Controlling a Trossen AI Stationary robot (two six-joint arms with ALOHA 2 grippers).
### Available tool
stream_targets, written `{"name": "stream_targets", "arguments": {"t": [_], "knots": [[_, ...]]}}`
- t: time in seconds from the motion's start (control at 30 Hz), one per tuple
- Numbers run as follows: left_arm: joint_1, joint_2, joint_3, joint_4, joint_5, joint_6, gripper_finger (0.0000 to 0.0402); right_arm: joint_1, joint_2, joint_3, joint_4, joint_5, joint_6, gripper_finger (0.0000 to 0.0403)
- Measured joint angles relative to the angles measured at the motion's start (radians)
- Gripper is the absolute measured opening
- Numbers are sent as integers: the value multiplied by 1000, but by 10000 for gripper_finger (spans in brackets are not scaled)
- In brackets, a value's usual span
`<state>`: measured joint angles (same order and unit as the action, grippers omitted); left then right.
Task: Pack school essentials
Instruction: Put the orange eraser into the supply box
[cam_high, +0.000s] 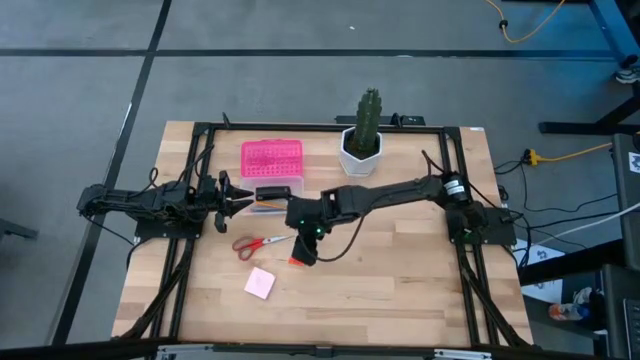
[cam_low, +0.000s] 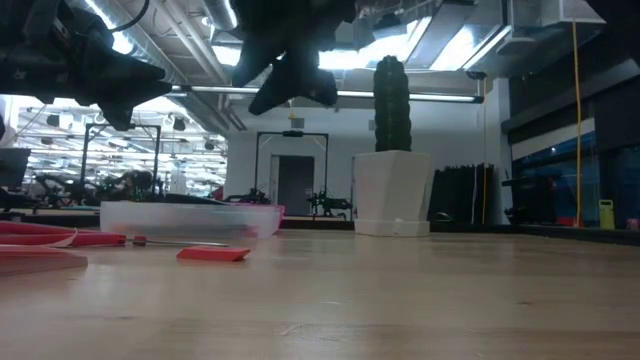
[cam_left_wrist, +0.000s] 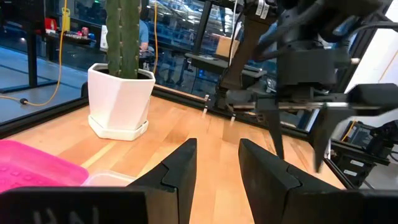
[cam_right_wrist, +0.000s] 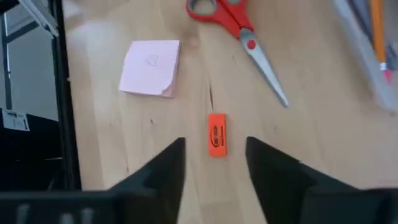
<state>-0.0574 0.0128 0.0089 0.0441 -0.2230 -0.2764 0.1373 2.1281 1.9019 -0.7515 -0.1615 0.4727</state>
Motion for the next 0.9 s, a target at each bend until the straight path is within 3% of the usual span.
{"name": "stream_targets", "arguments": {"t": [0.13,0.27,0.4,0.6,0.9], "knots": [[0,0,0,0,0,0,114,23,0,-36,117,2,18,240],[0,0,0,0,0,0,114,42,0,-95,247,11,-71,270],[0,0,0,0,4,0,114,55,-2,-168,359,18,-87,274],[0,0,0,-1,8,0,114,59,0,-264,354,134,-86,274],[0,0,0,-1,8,1,114,90,109,-165,307,190,-118,274]]}}
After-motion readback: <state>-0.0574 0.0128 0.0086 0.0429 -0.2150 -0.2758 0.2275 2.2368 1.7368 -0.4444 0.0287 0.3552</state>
